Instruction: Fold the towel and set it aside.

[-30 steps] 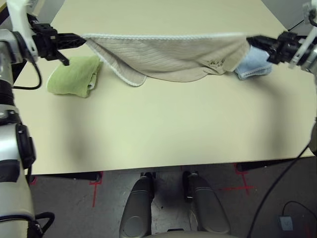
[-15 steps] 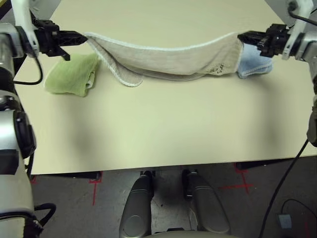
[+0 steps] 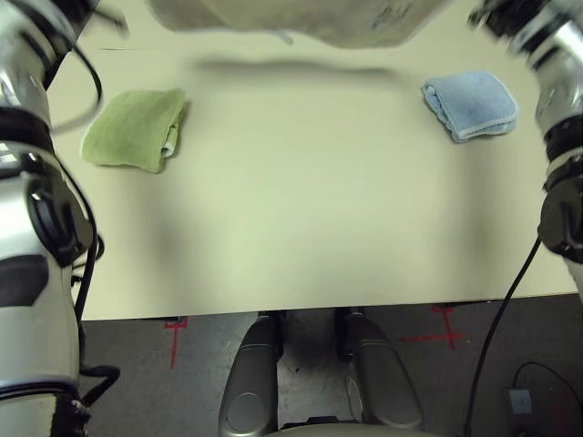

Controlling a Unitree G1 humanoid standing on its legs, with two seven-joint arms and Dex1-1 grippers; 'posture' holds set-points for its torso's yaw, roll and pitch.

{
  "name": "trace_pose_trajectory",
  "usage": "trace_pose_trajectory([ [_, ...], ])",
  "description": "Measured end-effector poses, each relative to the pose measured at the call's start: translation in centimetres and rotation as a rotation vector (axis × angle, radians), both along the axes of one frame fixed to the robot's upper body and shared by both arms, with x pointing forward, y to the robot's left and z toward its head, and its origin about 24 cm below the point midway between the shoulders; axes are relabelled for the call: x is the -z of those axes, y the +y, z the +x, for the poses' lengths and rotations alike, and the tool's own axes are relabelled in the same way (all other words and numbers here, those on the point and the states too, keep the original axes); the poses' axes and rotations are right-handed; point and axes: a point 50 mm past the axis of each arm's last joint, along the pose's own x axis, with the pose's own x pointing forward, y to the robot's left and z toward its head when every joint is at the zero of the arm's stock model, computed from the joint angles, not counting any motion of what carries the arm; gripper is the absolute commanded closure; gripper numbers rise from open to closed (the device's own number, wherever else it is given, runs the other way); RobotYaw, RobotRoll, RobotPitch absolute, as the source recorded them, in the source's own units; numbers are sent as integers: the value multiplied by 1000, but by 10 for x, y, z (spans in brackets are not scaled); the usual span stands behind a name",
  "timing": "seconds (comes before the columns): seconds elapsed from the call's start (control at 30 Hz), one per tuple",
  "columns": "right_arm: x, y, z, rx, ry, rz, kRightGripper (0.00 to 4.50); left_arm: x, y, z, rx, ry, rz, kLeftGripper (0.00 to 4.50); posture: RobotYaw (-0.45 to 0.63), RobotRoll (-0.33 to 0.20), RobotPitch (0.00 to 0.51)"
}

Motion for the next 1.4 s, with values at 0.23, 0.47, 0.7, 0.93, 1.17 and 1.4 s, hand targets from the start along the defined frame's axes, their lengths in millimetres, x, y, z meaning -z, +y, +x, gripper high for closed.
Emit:
trace_pose_trajectory([
  [0.23, 43, -16, -16, -131, 275, -258, 4500, -2, 17, -25, 101, 176, 156, 4455, 19, 0, 300],
  [0.47, 37, -22, -24, -211, 373, -362, 4500, -2, 13, -26, 144, 209, 205, 4455, 18, 0, 295],
  [0.7, 33, -32, -29, -201, 403, -427, 4500, -19, 13, -35, 243, 271, 265, 4455, 19, 0, 293],
  [0.93, 27, -39, -34, -228, 396, -480, 4500, -39, 12, -42, 288, 276, 333, 4455, 23, 0, 288],
  [1.17, 24, -41, -38, -280, 391, -510, 4500, -56, 5, -56, 329, 306, 323, 4455, 27, 0, 284],
  [1.4, 18, -42, -41, -289, 291, -586, 4500, -57, 1, -67, 357, 366, 327, 4455, 20, 0, 277],
])
